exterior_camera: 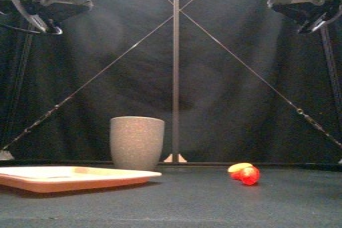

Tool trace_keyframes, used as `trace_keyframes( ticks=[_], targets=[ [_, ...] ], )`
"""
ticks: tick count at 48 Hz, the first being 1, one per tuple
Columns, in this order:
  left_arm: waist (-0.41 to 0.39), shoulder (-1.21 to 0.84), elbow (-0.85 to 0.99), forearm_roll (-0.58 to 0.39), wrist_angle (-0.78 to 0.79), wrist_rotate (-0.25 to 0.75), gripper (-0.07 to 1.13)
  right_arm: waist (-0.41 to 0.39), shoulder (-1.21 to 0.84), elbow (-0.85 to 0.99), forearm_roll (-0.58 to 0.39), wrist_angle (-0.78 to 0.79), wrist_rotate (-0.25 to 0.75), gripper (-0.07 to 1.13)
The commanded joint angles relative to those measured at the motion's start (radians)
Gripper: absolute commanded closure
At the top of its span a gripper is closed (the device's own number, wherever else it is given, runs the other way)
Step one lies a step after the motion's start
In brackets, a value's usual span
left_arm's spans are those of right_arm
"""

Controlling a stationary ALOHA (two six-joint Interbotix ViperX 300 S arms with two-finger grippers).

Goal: Pick the tangerine then place it on the pink plate
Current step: Pick the tangerine

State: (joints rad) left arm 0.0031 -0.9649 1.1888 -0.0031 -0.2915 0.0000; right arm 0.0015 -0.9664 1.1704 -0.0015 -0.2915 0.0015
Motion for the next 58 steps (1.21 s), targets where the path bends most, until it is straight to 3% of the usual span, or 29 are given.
trace_keyframes(
  ticks=[1, 15, 22, 28, 35, 58],
  targets=[
    [0.021, -0.003, -0.048, 0.002, 0.061, 0.003, 0.94, -0.009, 0.023, -0.018, 0.009, -0.006, 0.006, 0.99],
    [0.058, -0.012, -0.084, 0.002, 0.202, 0.003, 0.94, -0.118, 0.132, -0.060, 0.092, 0.041, 0.028, 0.91],
    [0.066, -0.011, -0.080, 0.002, 0.209, 0.003, 0.94, -0.215, 0.204, -0.080, 0.155, 0.107, 0.029, 0.67],
    [0.072, -0.011, -0.074, 0.002, 0.209, 0.003, 0.94, -0.284, 0.268, -0.100, 0.222, 0.152, 0.029, 0.38],
    [0.074, -0.012, -0.067, 0.002, 0.209, 0.003, 0.94, -0.339, 0.342, -0.114, 0.239, 0.183, 0.028, 0.13],
    [0.083, -0.011, -0.046, 0.002, 0.201, 0.003, 0.94, -0.497, 0.692, -0.187, 0.195, 0.235, 0.028, 0.12]
  ],
)
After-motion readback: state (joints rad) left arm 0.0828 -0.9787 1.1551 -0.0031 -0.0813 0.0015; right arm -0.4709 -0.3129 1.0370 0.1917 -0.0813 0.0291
